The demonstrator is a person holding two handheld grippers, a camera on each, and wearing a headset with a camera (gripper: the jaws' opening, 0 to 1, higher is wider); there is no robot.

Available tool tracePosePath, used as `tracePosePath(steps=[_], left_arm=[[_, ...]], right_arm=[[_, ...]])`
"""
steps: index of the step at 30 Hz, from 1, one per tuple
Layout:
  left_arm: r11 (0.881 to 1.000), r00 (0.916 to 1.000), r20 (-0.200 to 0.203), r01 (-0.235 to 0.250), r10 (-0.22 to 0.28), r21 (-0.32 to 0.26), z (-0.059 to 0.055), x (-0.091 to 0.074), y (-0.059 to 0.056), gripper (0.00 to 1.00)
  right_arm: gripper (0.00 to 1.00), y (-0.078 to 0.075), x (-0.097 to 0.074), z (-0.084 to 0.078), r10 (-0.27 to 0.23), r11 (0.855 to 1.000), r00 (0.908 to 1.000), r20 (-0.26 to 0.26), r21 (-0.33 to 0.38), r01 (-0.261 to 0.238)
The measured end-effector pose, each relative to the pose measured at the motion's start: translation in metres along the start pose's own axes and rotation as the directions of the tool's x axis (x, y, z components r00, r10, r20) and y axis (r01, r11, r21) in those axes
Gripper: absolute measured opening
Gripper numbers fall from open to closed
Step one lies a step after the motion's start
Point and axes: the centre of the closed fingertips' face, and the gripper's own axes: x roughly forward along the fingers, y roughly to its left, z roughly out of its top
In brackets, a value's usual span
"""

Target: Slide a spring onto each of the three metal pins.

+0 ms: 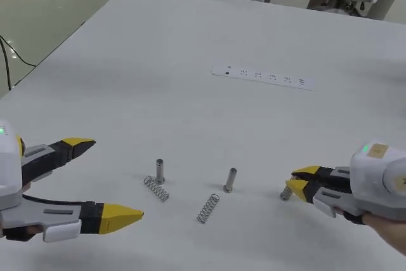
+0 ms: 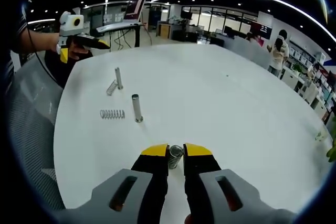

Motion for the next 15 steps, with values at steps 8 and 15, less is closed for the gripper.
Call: tracePosePath(steps=[8,15], left_arm=[[1.0,1.0,-0.001,-0.001,0.001,-0.002,-0.0004,-0.0015,0.0006,0.97],[1.0,1.0,-0.001,0.001,-0.001,-0.005,-0.0007,-0.0016,-0.0002,0.97]], right_arm=[[0.08,-0.0004,0.0001,-0.0009,0.002,1.0,1.0,0.006,0.012,-0.002],[0.08,-0.0013,0.0007,0.0,0.009,1.0,0.9999,-0.007,0.026,-0.009]])
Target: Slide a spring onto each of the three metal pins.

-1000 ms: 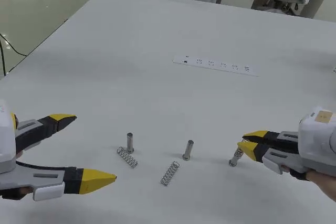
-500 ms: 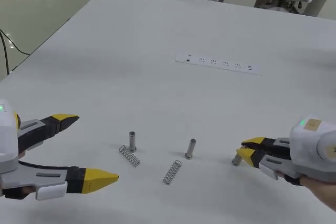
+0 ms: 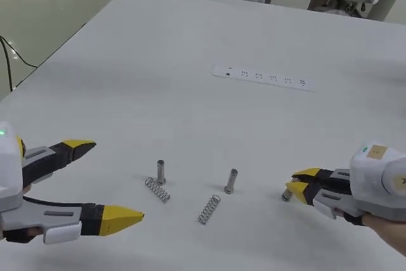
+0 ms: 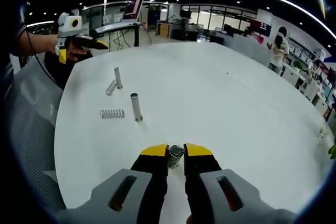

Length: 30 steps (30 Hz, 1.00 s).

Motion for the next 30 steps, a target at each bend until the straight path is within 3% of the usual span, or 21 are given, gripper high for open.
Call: tracePosePath(steps=[17,30], left_arm=[[1.0,1.0,0.008,0.004,-0.004,0.0,0.005,0.0,-0.001,0.97],[1.0,1.0,0.002,0.007,-0.007,0.004,0.006,0.001,-0.002,0.96]], right_arm=[[0.09,-0.001,-0.012,0.015,-0.008,1.0,0.9994,0.032,0.013,0.008],[0.11,0.014,-0.029,0.03,0.011,1.0,0.9965,0.083,0.015,-0.012]])
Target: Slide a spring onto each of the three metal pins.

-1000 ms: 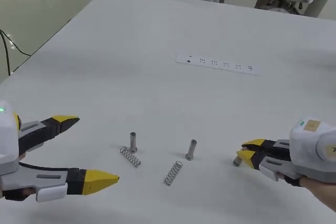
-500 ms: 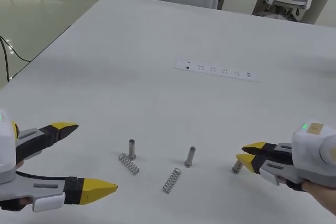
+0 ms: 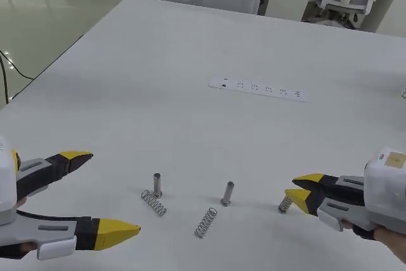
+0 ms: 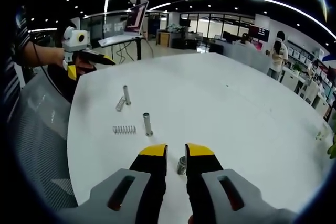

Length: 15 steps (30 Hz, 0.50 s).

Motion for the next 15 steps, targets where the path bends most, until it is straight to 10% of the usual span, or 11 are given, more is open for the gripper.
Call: tracePosePath(steps=[15], left_arm=[[1.0,1.0,-0.003,-0.004,0.004,-0.003,-0.002,-0.001,0.0,0.96]], right_arm=[[0.11,0.026,-0.008,0.003,0.049,0.996,0.9988,-0.006,-0.073,-0.049]])
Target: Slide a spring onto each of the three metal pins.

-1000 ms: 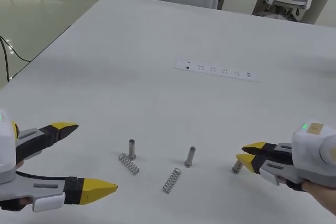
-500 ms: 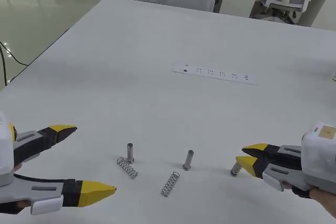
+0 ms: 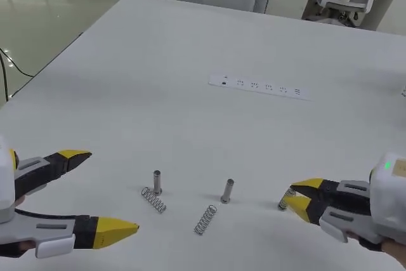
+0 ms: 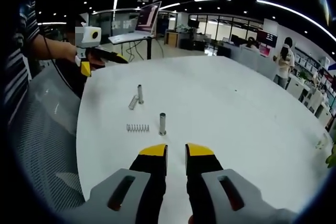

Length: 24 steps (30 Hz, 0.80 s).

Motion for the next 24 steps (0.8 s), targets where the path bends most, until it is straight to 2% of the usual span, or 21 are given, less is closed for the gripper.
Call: tracePosePath(steps=[7,14,24], left_arm=[[1.0,1.0,0.001,-0.001,0.001,-0.002,-0.001,0.0,0.0,0.96],[1.0,1.0,-0.006,-0.002,0.002,-0.005,-0.005,-0.003,-0.001,0.96],[1.0,0.9999,-0.011,-0.006,0.006,-0.008,-0.008,-0.005,0.0,0.95]], right_arm=[[0.11,0.013,0.002,0.003,0.031,0.998,0.9995,-0.012,-0.056,-0.031],[0.11,0.025,0.005,0.005,0.065,0.989,0.9973,-0.033,-0.128,-0.069],[0.12,0.037,0.009,0.004,0.102,0.969,0.9918,-0.076,-0.219,-0.117]])
